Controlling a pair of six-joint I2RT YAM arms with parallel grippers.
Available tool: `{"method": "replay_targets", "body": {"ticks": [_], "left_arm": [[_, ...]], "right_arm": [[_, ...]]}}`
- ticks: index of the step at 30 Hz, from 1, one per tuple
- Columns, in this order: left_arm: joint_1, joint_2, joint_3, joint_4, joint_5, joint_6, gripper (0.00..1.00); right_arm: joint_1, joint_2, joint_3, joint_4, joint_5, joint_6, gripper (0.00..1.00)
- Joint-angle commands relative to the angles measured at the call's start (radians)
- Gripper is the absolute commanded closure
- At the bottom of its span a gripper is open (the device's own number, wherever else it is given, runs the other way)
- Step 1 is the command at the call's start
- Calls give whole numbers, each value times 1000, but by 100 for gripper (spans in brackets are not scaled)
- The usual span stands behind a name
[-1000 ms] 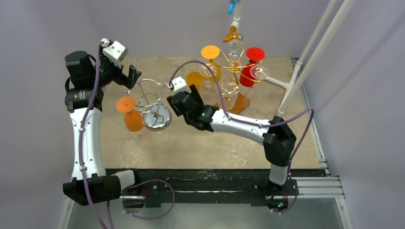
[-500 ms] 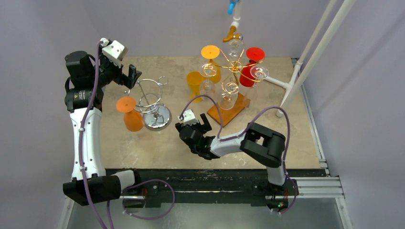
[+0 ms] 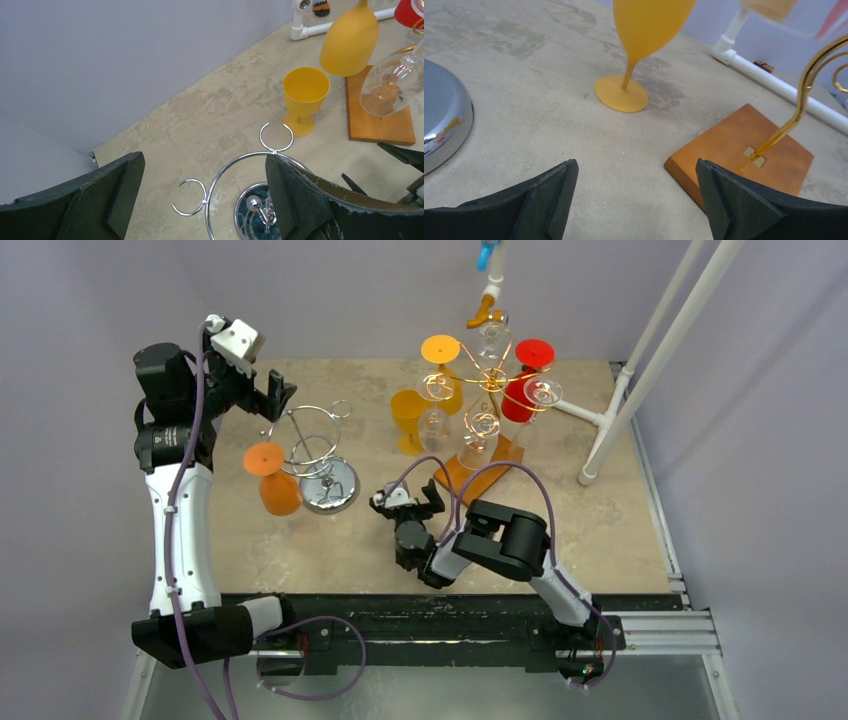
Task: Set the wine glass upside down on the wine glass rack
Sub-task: Pick up the wine glass at the center of the board.
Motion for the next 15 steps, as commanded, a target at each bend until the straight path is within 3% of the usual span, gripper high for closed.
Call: {"method": "replay_targets", "body": {"ticks": [1,4,8,10,13,15], "left_arm": [[4,32,105,56,47,-64,0],[-12,100,212,22,145,-96,0],[-240,217,362,-109,-12,34,0],[-321,251,367,-108,-74,62,0],[-389,272,325,-62,-115,122,0],[-441,275,281,-48,-137,213,0]], "right_arm": [[85,-128,-77,373,26,-183,2],[186,-237,-170,340,42,-200,2],[328,-428,-254,115,61,-68,3],[368,-568,-263,-175,32,129,5],[387,-789,-220,-768,-62,518,16],[420,-911,-208,-964,-95,602,22]]}}
